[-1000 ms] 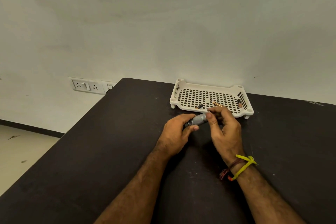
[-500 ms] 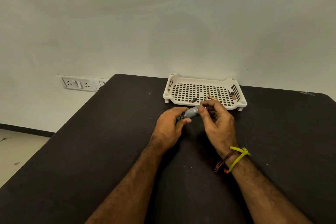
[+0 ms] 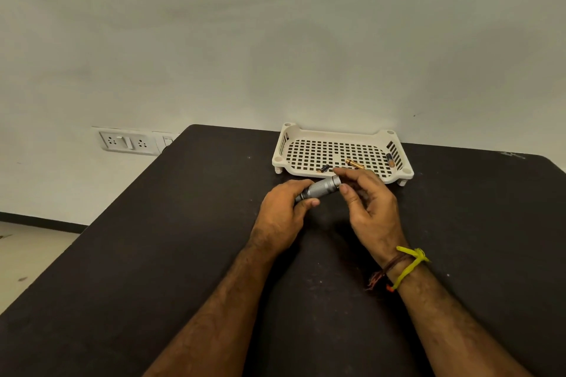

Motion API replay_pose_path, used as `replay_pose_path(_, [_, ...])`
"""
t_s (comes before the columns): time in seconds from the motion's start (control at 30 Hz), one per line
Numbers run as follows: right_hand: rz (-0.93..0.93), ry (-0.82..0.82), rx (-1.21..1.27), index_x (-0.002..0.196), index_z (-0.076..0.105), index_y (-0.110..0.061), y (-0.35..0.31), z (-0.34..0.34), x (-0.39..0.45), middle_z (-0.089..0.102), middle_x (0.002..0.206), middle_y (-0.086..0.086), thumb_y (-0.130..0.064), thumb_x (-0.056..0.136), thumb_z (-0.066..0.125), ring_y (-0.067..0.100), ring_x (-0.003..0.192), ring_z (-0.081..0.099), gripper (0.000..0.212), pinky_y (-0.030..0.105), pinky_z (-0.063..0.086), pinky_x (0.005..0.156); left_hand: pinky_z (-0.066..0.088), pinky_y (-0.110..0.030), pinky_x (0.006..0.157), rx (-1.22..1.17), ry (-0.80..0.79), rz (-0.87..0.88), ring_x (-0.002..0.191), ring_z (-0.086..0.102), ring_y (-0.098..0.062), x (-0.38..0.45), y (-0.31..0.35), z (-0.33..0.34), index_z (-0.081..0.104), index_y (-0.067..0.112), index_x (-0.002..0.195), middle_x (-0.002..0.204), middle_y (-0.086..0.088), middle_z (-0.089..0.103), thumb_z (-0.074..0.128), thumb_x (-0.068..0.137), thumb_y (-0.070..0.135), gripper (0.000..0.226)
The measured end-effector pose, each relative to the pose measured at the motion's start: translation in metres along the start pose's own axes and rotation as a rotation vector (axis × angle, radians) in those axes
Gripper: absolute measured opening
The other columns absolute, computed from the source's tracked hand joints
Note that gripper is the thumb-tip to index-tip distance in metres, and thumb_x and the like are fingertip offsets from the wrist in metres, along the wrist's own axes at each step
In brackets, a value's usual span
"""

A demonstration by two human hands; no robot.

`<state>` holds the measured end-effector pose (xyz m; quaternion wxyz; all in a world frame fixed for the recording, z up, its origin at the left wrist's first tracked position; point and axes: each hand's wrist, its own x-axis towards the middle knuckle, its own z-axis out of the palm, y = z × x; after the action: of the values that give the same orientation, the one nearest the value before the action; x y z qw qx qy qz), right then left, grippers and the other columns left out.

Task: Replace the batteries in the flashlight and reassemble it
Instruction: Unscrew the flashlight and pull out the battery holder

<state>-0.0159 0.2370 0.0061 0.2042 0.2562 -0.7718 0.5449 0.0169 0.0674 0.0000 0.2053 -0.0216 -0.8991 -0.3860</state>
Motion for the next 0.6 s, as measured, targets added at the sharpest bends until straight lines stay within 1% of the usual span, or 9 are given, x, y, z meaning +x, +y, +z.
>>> replay_pose_path(0.03, [0.022, 0.012, -0.002, 0.121, 0.067, -0.018, -0.0017, 0.0013, -0.0013, 0.067, 0.111, -0.004, -0.009, 0.094, 0.066, 0.007, 0.102, 0.064, 0.028, 0.022, 0.054, 0.09, 0.048, -0.04, 0.1, -0.006, -0.002, 0.003, 0.109, 0.061, -0.015, -0.0003, -0.0002, 0.0003, 0.065, 0.015, 0.126, 0.118, 0.0, 0.069, 0.068, 0.091, 0.025, 0.036])
replay_pose_path(0.1, [0.086, 0.03, 0.009, 0.117, 0.067, -0.018, -0.0027, 0.0044, -0.0027, 0.069, 0.106, -0.004, -0.018, 0.095, 0.067, 0.006, 0.096, 0.065, 0.022, 0.026, 0.057, 0.086, 0.049, -0.039, 0.099, -0.008, -0.008, 0.021, 0.107, 0.062, -0.014, -0.0013, -0.0001, 0.0004, 0.066, 0.016, 0.124, 0.115, 0.001, 0.07, 0.069, 0.09, 0.025, 0.035])
replay_pose_path(0.2, [0.034, 0.004, -0.006, 0.116, 0.069, -0.011, -0.0018, 0.0017, -0.0003, 0.068, 0.109, -0.001, -0.006, 0.094, 0.065, 0.013, 0.103, 0.066, 0.022, 0.036, 0.057, 0.091, 0.05, -0.038, 0.096, -0.004, 0.004, 0.036, 0.103, 0.063, -0.014, -0.0017, 0.0003, 0.0004, 0.067, 0.017, 0.12, 0.111, 0.002, 0.071, 0.07, 0.089, 0.024, 0.032])
replay_pose_path(0.27, [-0.031, -0.001, -0.033, 0.119, 0.07, -0.012, -0.0036, 0.0007, -0.0002, 0.065, 0.111, -0.002, -0.003, 0.094, 0.064, 0.012, 0.105, 0.064, 0.027, 0.031, 0.055, 0.092, 0.049, -0.037, 0.097, -0.005, 0.013, 0.035, 0.105, 0.063, -0.014, -0.0012, -0.001, 0.0007, 0.067, 0.016, 0.122, 0.114, 0.001, 0.071, 0.07, 0.089, 0.024, 0.034])
replay_pose_path(0.33, [-0.035, 0.037, -0.067, 0.12, 0.07, -0.014, -0.0068, 0.0033, -0.0023, 0.065, 0.109, -0.004, -0.011, 0.096, 0.064, 0.009, 0.1, 0.063, 0.025, 0.025, 0.054, 0.088, 0.049, -0.036, 0.098, -0.005, 0.015, 0.051, 0.106, 0.063, -0.015, -0.0014, -0.0024, 0.0012, 0.066, 0.015, 0.124, 0.116, 0.0, 0.07, 0.07, 0.09, 0.023, 0.035])
replay_pose_path(0.4, [-0.012, 0.092, -0.074, 0.114, 0.071, -0.012, -0.0063, 0.0041, -0.0032, 0.067, 0.106, -0.005, -0.014, 0.096, 0.064, 0.007, 0.098, 0.064, 0.019, 0.029, 0.055, 0.088, 0.049, -0.032, 0.096, 0.006, 0.017, 0.075, 0.105, 0.063, -0.015, -0.001, -0.0039, 0.0027, 0.067, 0.014, 0.122, 0.115, 0.0, 0.07, 0.07, 0.089, 0.021, 0.034])
replay_pose_path(0.5, [-0.066, 0.085, -0.08, 0.111, 0.072, -0.008, -0.0051, 0.001, -0.0005, 0.068, 0.105, -0.001, -0.005, 0.094, 0.064, 0.012, 0.103, 0.064, 0.019, 0.034, 0.055, 0.092, 0.043, -0.015, 0.093, 0.016, 0.034, 0.082, 0.103, 0.061, -0.008, -0.0008, -0.0044, 0.003, 0.068, 0.015, 0.121, 0.115, 0.002, 0.07, 0.071, 0.088, 0.02, 0.033])
replay_pose_path(0.57, [-0.099, 0.07, -0.087, 0.114, 0.071, -0.008, -0.0064, 0.0018, -0.0008, 0.066, 0.107, 0.0, -0.003, 0.094, 0.064, 0.014, 0.102, 0.063, 0.022, 0.03, 0.053, 0.091, 0.035, 0.0, 0.089, -0.001, 0.051, 0.082, 0.1, 0.055, 0.002, -0.001, -0.0044, 0.0027, 0.068, 0.016, 0.121, 0.115, 0.003, 0.07, 0.072, 0.087, 0.019, 0.034])
replay_pose_path(0.6, [-0.076, 0.074, -0.083, 0.115, 0.07, -0.01, -0.0079, 0.0031, -0.0015, 0.066, 0.107, -0.001, -0.006, 0.094, 0.064, 0.012, 0.1, 0.063, 0.021, 0.027, 0.053, 0.089, 0.034, 0.003, 0.087, -0.004, 0.053, 0.084, 0.099, 0.053, 0.006, -0.0011, -0.0047, 0.0025, 0.068, 0.016, 0.121, 0.114, 0.004, 0.07, 0.073, 0.087, 0.018, 0.035])
